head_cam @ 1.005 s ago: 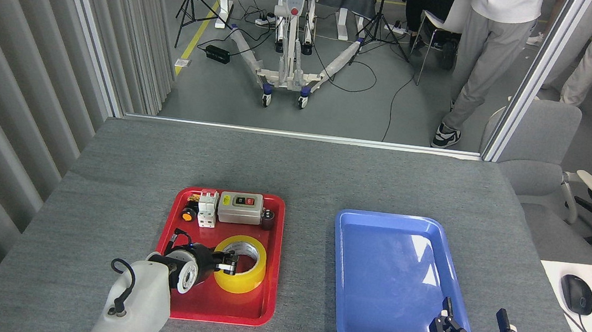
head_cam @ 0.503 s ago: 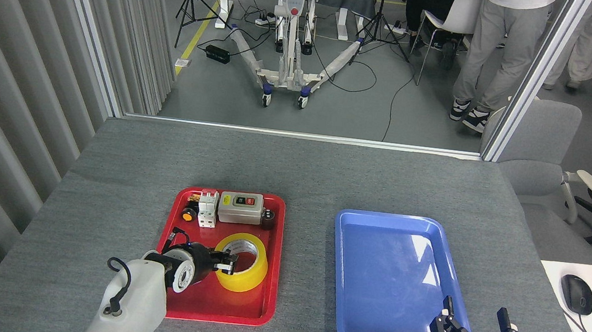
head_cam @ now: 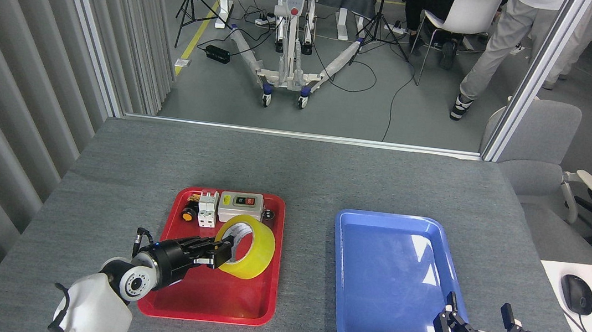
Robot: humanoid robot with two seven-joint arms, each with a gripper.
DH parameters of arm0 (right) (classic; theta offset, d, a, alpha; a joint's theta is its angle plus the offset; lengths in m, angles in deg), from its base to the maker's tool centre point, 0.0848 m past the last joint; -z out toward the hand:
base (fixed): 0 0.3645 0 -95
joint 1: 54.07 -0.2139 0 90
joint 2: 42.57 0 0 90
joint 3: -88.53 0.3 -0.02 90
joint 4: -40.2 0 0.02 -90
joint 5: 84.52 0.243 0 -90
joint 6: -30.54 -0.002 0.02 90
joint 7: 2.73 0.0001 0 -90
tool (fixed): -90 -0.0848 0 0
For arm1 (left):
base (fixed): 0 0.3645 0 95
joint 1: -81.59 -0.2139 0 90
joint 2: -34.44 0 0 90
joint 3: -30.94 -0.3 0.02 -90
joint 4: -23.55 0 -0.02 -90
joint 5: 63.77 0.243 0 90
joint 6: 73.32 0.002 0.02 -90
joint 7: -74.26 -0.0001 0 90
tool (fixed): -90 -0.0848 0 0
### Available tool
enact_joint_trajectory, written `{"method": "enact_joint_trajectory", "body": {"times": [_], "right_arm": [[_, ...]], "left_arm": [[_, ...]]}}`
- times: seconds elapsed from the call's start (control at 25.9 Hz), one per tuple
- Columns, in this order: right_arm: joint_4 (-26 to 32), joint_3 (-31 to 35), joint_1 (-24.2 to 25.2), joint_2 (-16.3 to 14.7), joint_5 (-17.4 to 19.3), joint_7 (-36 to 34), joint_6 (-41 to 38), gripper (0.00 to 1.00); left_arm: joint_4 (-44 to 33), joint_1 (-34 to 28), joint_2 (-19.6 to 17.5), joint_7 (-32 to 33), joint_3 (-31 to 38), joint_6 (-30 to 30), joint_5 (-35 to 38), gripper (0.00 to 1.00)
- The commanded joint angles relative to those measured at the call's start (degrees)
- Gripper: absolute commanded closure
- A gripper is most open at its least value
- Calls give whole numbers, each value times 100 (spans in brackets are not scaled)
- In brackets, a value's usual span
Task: Place and move tape with both arms
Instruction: 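Lift the tape and pull it out of the red tray toward the robot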
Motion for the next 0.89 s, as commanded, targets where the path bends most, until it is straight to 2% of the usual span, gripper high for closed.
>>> {"method": "enact_joint_trajectory", "body": {"times": [0.0,0.15,0.23,0.27,0.43,0.5,0.66,0.73,0.85], "right_arm": [[-9,18,-16,-1,-2,-16,-206,0],[35,228,19,34,138,-25,-1164,0],[96,738,81,139,525,54,-2070,0],[96,1046,90,245,753,116,-2851,0],[61,2083,222,737,1694,1206,-5304,0],[35,2338,222,1097,2203,1908,-5304,0],[-18,2400,222,1449,3162,3209,-5304,0],[-71,2329,186,1528,3346,3543,-5304,0],[-159,2039,116,1405,3346,3596,-5304,0]], "left_arm": [[-85,-189,33,376,533,-649,-681,100],[-357,-444,24,771,603,-623,-2026,100],[-533,-584,24,912,603,-455,-2606,100],[-717,-681,24,973,603,-332,-2852,100],[-1816,-1428,-11,1087,585,-245,-3933,100],[-2519,-2025,-29,1149,541,-297,-4109,100],[-3231,-2922,147,1149,-56,-666,-4109,100],[-3363,-3212,261,1149,-179,-842,-4056,100],[-3504,-3344,446,1140,-197,-833,-3924,100]]}}
